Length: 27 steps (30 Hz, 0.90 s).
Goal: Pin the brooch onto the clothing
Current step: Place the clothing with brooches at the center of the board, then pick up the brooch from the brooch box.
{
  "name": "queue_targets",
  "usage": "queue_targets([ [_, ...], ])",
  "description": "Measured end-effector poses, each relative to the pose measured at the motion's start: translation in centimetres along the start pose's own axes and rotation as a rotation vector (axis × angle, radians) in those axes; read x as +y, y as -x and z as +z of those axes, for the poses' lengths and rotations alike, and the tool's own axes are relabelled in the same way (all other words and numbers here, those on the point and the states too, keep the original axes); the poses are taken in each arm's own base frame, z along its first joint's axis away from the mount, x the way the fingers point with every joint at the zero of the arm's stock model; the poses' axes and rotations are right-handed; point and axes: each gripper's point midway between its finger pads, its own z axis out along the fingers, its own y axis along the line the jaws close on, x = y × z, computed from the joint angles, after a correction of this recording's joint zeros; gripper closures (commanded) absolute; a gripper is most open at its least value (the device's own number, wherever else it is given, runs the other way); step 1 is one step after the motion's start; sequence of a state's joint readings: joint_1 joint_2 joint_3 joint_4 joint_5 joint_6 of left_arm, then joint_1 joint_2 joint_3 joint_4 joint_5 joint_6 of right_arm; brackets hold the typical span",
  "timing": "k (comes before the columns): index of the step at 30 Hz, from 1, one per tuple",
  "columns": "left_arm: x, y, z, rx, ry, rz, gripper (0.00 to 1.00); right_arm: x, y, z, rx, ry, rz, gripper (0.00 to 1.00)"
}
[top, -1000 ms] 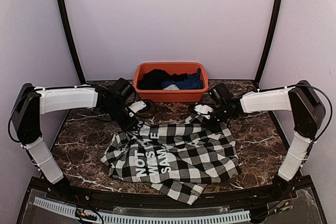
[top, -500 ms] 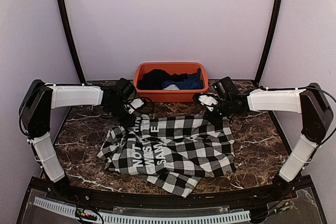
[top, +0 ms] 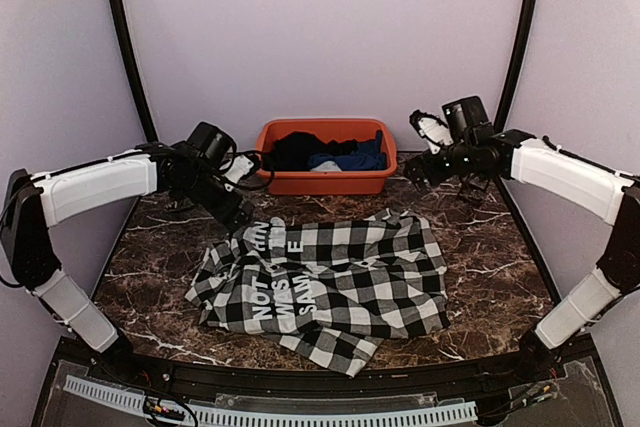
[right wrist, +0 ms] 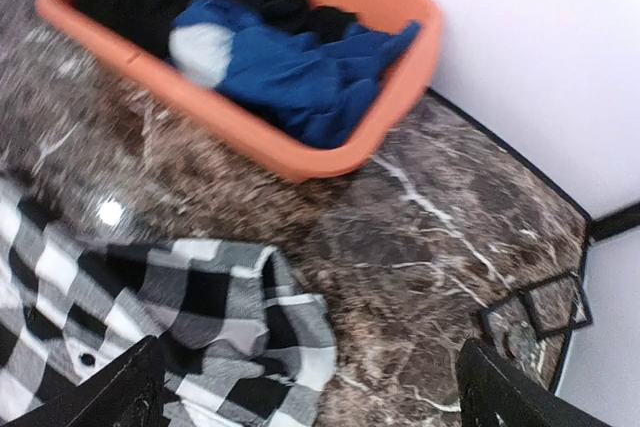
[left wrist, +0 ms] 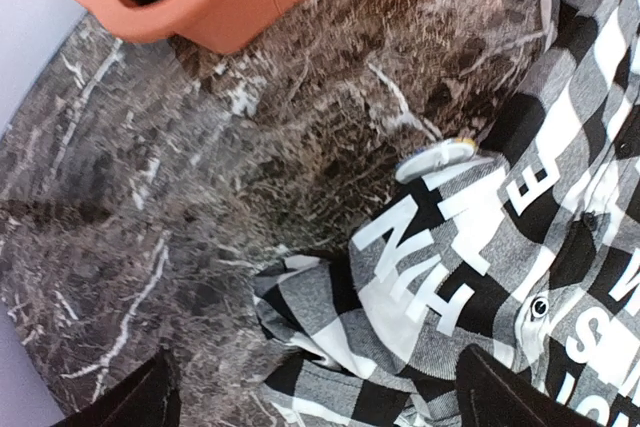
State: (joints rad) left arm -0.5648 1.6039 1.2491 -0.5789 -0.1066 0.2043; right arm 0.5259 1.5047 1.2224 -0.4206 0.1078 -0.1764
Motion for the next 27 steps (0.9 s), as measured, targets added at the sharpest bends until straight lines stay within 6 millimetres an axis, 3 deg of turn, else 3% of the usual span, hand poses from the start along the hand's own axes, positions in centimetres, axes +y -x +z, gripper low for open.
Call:
queue_targets([
  [2, 0.6, 0.7, -2.1, -0.059, 0.024, -0.023, 0.01, -4.2, 1.5, -1.0, -0.034, -0.096, 0.119, 0.04],
  [5, 1.0, 1.0, -4.7, -0.133, 0.053, -0.044, 0.01, -11.3, 0.6, -1.4, -0.012, -0.227, 0.354, 0.04],
  [7, 1.0, 0.7, -5.6, -0.174, 0.076, -0.044, 0.01, -15.5, -1.5, -0.7, 0.027, -0.302, 0.499, 0.04],
  [10, -0.1, -0.3, -5.4, -0.194, 0.089, -0.016, 0.01, -20.1, -7.0, 1.1, 0.144, -0.403, 0.686, 0.04],
  [13, -1.0, -1.6, -4.3, -0.175, 0.087, 0.005, 0.01, -21.9, -12.7, 3.1, 0.286, -0.480, 0.806, 0.04],
  [16, -1.1, -1.6, -3.9, -0.173, 0.087, 0.005, 0.01, -22.4, -15.5, 4.5, 0.368, -0.510, 0.876, 0.06],
  [27, -0.8, -0.3, -4.5, -0.233, 0.095, -0.007, 0.01, -26.6, -16.9, 8.6, 0.363, -0.541, 1.031, 0.15],
])
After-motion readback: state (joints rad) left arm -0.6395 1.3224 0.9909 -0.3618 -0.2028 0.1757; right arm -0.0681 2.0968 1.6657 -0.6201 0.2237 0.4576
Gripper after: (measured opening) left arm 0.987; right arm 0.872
